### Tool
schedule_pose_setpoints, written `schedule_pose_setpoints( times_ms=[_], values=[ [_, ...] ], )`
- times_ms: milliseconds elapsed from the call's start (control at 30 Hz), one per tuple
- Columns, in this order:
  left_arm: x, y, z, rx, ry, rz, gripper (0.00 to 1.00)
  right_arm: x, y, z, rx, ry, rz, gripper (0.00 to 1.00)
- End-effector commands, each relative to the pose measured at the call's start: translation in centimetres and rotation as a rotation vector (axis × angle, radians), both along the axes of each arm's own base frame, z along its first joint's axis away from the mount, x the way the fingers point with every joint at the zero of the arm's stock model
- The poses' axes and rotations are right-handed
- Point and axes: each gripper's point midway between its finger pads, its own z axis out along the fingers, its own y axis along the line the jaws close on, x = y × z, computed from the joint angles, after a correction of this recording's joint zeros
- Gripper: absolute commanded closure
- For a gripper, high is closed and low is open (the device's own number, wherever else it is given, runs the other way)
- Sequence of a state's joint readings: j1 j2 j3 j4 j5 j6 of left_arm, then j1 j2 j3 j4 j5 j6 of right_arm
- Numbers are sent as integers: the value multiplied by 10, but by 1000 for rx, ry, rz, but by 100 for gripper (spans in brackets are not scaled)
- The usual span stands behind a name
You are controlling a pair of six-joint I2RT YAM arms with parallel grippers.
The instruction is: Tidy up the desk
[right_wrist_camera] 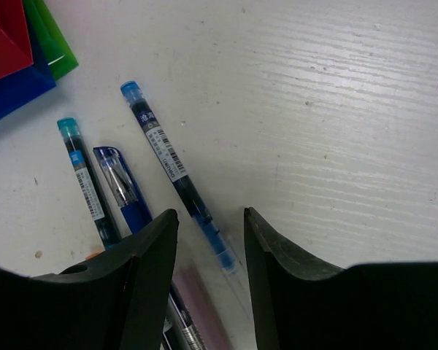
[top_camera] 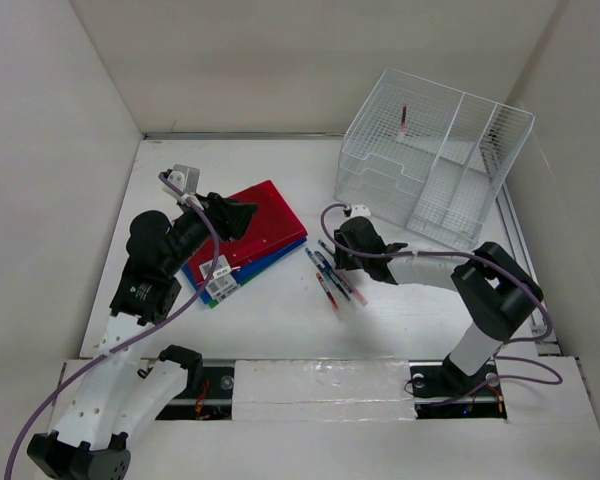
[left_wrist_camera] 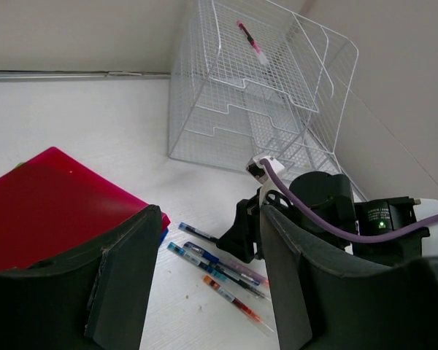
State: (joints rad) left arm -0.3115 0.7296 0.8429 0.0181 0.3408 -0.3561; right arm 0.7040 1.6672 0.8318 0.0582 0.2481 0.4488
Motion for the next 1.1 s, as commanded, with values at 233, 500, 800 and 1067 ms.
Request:
schedule_pose_setpoints(
  times_ms=[233,500,800,1067],
  values=[
    [-1,0,13,-10,-58,-9,48,16,16,9,-11,-22,-10,63],
    [-3,1,17,-13,-73,-10,48,17,-4,-3,-110,-18,-93,82],
    [-2,2,15,-10,-65,-1,47,26,-32,38,-63,-125,-224,100],
    [-2,-2,15,-13,-63,-19,47,45,-37,181,188,-392,-234,100]
  ],
)
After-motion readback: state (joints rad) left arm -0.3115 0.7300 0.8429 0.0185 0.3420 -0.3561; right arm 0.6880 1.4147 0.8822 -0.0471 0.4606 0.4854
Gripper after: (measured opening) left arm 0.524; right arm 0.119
